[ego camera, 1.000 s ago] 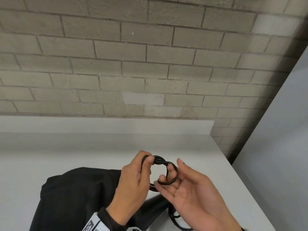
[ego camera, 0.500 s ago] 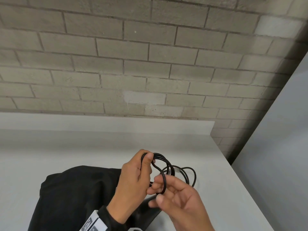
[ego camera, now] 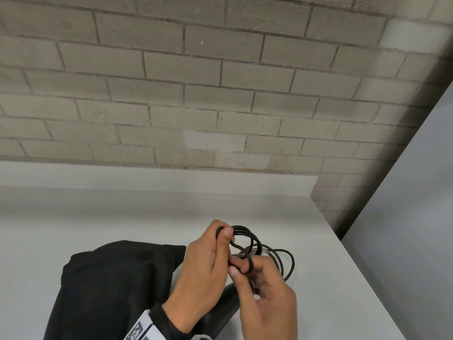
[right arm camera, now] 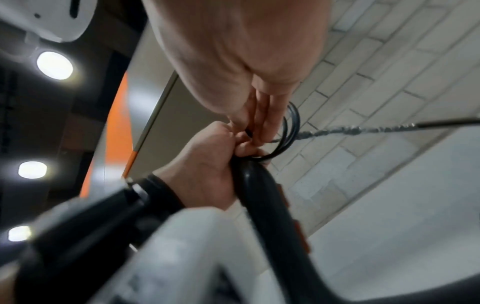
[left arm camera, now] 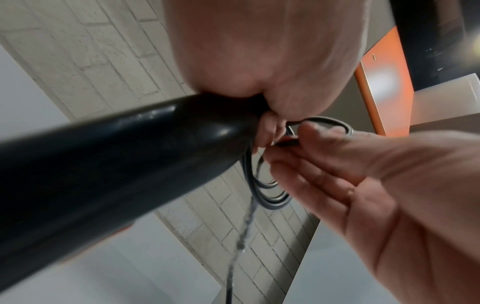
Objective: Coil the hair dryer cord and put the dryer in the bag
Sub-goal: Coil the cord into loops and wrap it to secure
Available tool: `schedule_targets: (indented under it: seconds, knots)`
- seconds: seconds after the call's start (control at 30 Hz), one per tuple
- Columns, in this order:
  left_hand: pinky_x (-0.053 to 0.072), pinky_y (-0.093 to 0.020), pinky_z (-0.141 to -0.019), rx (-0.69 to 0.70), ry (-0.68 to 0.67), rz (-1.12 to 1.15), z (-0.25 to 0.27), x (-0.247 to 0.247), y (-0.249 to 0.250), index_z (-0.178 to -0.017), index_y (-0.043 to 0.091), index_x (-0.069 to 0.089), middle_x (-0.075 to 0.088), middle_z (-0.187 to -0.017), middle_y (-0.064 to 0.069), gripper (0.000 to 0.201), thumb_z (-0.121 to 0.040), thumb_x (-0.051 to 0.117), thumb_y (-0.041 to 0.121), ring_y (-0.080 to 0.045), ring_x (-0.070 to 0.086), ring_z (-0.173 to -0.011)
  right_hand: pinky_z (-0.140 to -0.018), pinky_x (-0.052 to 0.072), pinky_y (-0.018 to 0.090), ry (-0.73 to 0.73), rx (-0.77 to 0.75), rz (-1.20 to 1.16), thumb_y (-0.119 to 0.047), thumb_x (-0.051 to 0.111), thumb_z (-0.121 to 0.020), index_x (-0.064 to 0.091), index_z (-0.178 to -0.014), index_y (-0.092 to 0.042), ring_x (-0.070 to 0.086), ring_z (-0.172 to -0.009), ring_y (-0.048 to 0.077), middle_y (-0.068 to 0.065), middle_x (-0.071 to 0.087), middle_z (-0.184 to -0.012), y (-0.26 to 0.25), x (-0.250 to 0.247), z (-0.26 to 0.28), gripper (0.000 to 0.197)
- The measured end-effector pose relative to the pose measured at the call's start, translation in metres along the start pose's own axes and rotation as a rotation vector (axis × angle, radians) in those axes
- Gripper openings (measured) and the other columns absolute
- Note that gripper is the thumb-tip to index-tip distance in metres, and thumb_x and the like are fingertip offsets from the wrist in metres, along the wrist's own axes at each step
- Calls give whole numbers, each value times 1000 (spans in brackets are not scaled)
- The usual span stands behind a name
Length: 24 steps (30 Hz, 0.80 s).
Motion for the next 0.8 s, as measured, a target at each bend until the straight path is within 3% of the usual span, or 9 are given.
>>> schedule_targets:
  seconds: [0.1, 0.2, 0.37, 0.47, 0.53, 0.6, 0.63, 0.7, 0.8]
  knots:
    - [45, -16, -52, -25, -5, 39, 0, -1, 3, -82, 28, 51, 57, -54, 10, 28, -99, 35, 44, -2, 57, -53, -85, 57, 28, -16, 244, -392, -4, 76, -77, 61, -82, -13, 72, -95, 20, 7, 77, -85, -8, -3, -9, 18]
    - [53, -23, -56, -43, -23, 61, -1, -2, 4, -84, 27, 51, 63, -58, 9, 30, -99, 34, 46, -6, 66, -60, -77, 59, 34, -94, 405, -738, -28, 92, -57, 58, -80, -5, 71, -96, 35, 30, 72, -85, -7, -7, -15, 48]
    - [35, -21, -46, -9, 10, 6, -7, -6, -5, -82, 34, 49, 42, -52, 7, 30, -100, 32, 51, -5, 37, -47, -62, 60, 38, -283, 589, -944, -27, 100, -30, 74, -80, -1, 70, -64, 38, 29, 65, -68, -22, -32, -19, 62]
    - [32, -18, -46, -16, 14, 35, -10, -7, -7, -80, 35, 49, 39, -51, 8, 27, -100, 34, 46, -6, 34, -45, -57, 57, 34, -473, 698, -971, -25, 100, -33, 73, -95, 6, 63, -50, 27, 19, 61, -64, -27, -50, -24, 74]
    - [32, -22, -45, -8, 0, 28, -7, -5, -8, -82, 34, 49, 40, -52, 8, 31, -101, 32, 51, -6, 34, -46, -63, 56, 35, -542, 716, -1112, -20, 95, -55, 65, -111, 11, 61, -55, 21, 17, 62, -74, -17, -61, -27, 71]
    - [33, -24, -45, 2, 5, 11, -5, -4, -9, -83, 35, 49, 44, -54, 7, 31, -100, 32, 53, -6, 36, -46, -90, 49, 40, -457, 653, -1198, -4, 56, -97, 33, -137, 18, 64, -86, 25, 23, 61, -107, -18, -64, -30, 51]
    - [34, -22, -46, 6, 13, 2, -5, -4, -8, -83, 35, 49, 50, -56, 6, 30, -102, 32, 50, -6, 39, -46, -101, 42, 42, -399, 572, -1216, 6, 34, -102, 16, -142, 19, 60, -102, 29, 26, 53, -122, -12, -66, -27, 46]
    - [38, -19, -46, -1, 17, 0, -8, -3, -7, -85, 32, 50, 62, -64, 3, 26, -101, 34, 44, -6, 45, -44, -110, 33, 44, -396, 538, -1193, 19, 25, -98, 5, -144, 19, 54, -116, 34, 32, 42, -136, -2, -70, -21, 50]
    - [39, -12, -48, -21, 23, -10, -11, -2, -5, -85, 28, 53, 62, -56, -3, 26, -98, 36, 43, -7, 53, -44, -105, 42, 38, -424, 439, -1170, 24, 52, -86, 25, -146, 8, 59, -116, 35, 29, 52, -134, 9, -59, -22, 68]
Point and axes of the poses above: each hand's wrist, its own z-axis away from the middle knuckle, its own x-axis out of the palm, y = z × x, the point moved 2 cm from there along -z, towards the middle knuckle
